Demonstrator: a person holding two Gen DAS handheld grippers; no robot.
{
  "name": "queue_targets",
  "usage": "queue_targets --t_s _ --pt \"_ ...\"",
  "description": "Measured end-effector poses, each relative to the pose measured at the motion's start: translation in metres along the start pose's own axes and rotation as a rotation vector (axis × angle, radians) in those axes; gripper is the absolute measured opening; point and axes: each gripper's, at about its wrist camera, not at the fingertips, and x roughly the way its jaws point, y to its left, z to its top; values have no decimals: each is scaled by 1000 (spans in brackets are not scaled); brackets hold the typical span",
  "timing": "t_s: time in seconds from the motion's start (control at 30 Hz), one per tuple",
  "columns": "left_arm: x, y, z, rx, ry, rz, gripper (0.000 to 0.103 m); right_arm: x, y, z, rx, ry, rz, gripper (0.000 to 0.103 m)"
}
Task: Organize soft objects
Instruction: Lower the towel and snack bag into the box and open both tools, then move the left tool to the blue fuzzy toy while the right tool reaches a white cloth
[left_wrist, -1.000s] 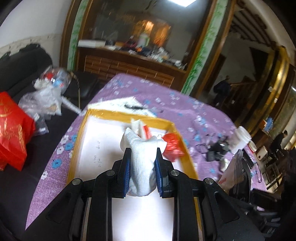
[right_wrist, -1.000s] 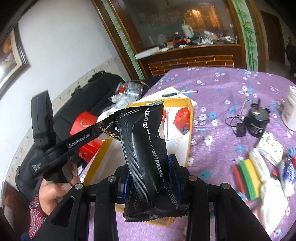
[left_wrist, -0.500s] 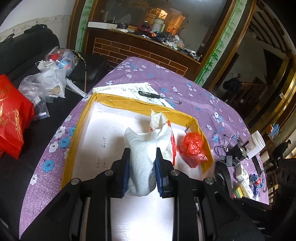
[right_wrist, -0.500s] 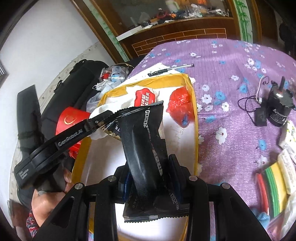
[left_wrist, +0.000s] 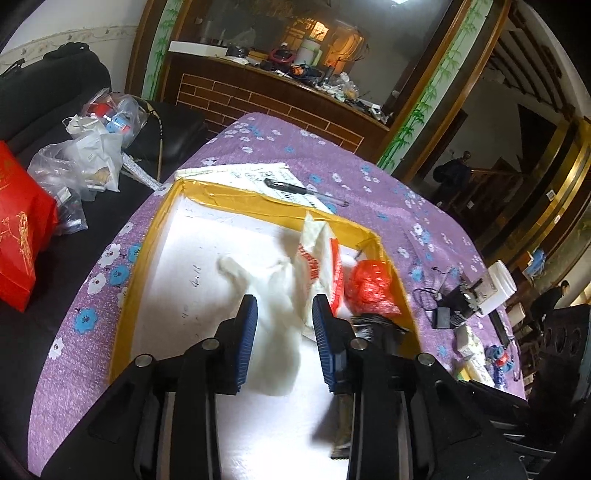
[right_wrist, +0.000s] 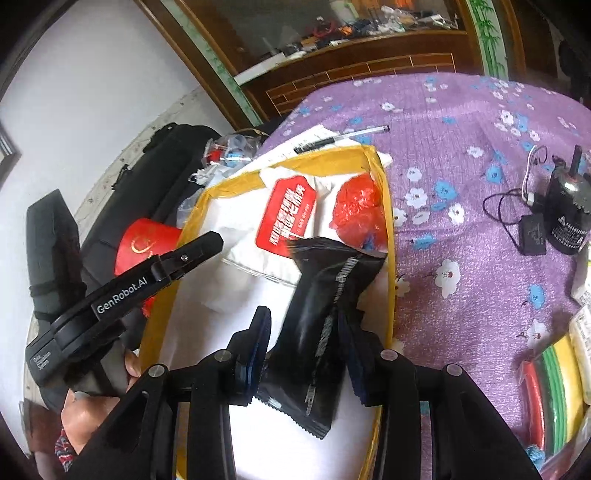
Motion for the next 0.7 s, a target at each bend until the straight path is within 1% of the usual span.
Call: queue_targets --t_s 0.1,0.2,0.3,0.37,0.43,0.5,0.63,0.7 --pt "-8 -8 -6 1 -8 -30 28 -14 5 -4 -31 -26 16 46" --pt "-16 -19 -13 7 -18 -63 28 -30 7 -12 -60 -58 20 47" --pt "-24 -31 -20 18 -20 -98 28 -48 1 -20 -55 -86 41 48" --pt "-29 -40 -25 31 -23 -116 28 -60 -9 -25 -34 -97 49 48" --pt "-35 -52 -31 49 -28 -142 31 -73 -22 -29 -2 -108 64 48" --pt "-39 -68 -40 74 -30 -165 40 -84 -34 -32 21 -122 65 48" --pt "-42 -96 -53 138 -17 -195 40 -103 -60 -41 69 -140 69 49" --pt "-41 -111 -62 166 3 -216 40 -111 -73 -46 93 -150 65 50"
